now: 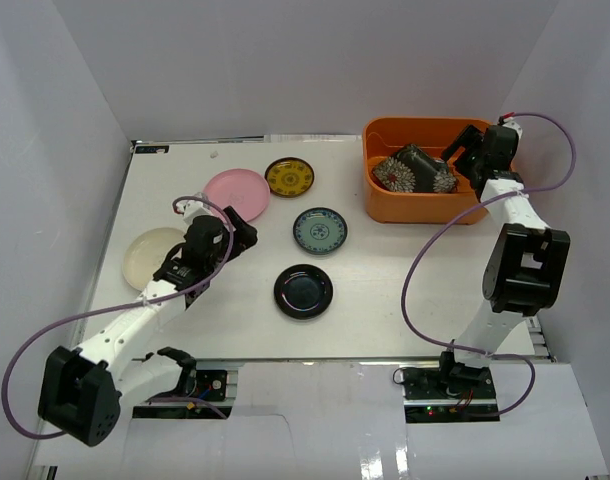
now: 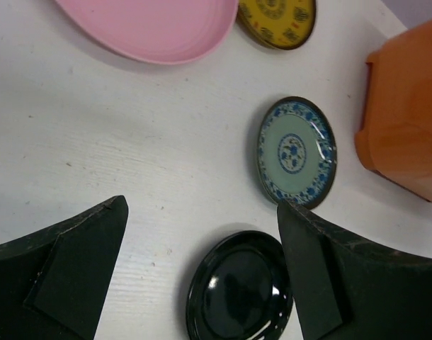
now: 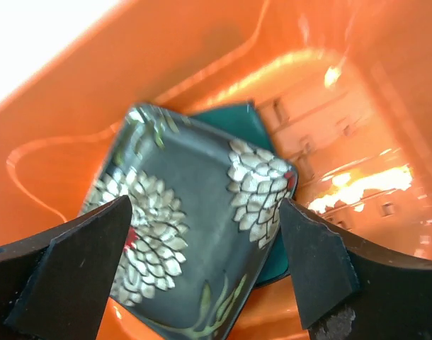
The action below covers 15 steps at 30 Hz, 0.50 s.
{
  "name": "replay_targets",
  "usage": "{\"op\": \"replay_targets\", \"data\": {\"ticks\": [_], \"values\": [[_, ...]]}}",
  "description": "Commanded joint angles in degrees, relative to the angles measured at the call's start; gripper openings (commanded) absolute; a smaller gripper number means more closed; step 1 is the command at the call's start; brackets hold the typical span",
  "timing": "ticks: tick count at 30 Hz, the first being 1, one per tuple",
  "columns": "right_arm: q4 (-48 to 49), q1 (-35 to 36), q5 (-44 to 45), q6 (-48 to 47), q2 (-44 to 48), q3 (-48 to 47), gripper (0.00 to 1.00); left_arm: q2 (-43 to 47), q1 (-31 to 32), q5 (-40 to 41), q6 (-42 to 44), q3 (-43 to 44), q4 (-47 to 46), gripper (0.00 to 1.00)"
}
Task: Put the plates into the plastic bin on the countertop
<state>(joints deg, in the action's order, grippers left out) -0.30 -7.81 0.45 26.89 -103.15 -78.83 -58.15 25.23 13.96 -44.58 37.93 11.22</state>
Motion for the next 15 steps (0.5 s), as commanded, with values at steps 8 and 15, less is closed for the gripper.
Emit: {"op": "replay_targets", "data": {"ticks": [8,15], "values": [[3.9,4.5,8.3,-1.3,20.9,8.9,0.90,-10.8,-4.2,14.0,-6.1,3.4,-7.8,0.91],[10.9,15.7,-2.4,0.0,33.5,26.1,0.98,-22.2,-12.1,8.5,-6.0,8.9,-9.0,0.86]]}}
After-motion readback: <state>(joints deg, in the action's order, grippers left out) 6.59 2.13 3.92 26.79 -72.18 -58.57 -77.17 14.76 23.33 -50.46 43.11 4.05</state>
